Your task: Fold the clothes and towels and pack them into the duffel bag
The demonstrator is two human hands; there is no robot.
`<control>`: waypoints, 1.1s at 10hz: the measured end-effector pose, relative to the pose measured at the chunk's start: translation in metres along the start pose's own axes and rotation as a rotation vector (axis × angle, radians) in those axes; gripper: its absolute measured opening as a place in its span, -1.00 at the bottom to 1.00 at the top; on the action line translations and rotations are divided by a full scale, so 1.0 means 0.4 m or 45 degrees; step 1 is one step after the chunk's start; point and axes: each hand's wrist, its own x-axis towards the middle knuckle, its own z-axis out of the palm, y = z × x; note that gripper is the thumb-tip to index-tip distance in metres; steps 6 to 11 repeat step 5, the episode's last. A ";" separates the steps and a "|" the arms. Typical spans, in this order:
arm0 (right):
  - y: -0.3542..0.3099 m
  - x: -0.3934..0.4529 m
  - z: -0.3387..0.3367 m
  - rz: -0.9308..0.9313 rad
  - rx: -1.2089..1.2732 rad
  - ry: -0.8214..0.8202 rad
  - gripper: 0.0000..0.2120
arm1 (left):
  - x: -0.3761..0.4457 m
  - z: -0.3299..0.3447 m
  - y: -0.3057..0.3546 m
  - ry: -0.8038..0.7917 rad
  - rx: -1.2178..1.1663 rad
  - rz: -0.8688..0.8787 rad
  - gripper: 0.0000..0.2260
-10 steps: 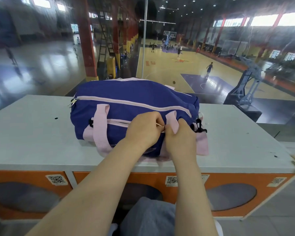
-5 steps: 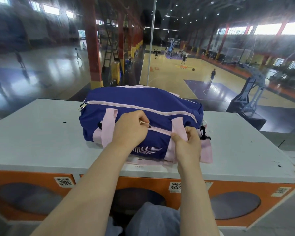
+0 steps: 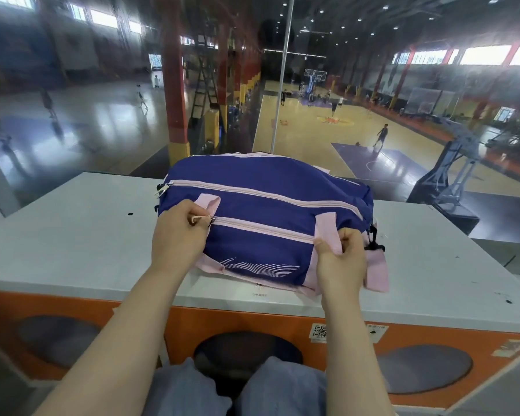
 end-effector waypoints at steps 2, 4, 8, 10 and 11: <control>0.004 -0.019 0.008 0.007 -0.087 0.003 -0.84 | -0.013 0.029 -0.026 -0.069 0.029 -0.019 -0.97; 0.008 -0.106 -0.031 -0.071 -0.327 -0.267 -0.44 | -0.130 0.006 -0.015 -0.031 0.369 0.354 -0.65; 0.000 -0.144 -0.065 -0.270 -0.463 -0.327 -0.37 | -0.172 -0.016 0.003 -0.207 0.512 0.487 -0.58; 0.000 -0.144 -0.065 -0.270 -0.463 -0.327 -0.37 | -0.172 -0.016 0.003 -0.207 0.512 0.487 -0.58; 0.000 -0.144 -0.065 -0.270 -0.463 -0.327 -0.37 | -0.172 -0.016 0.003 -0.207 0.512 0.487 -0.58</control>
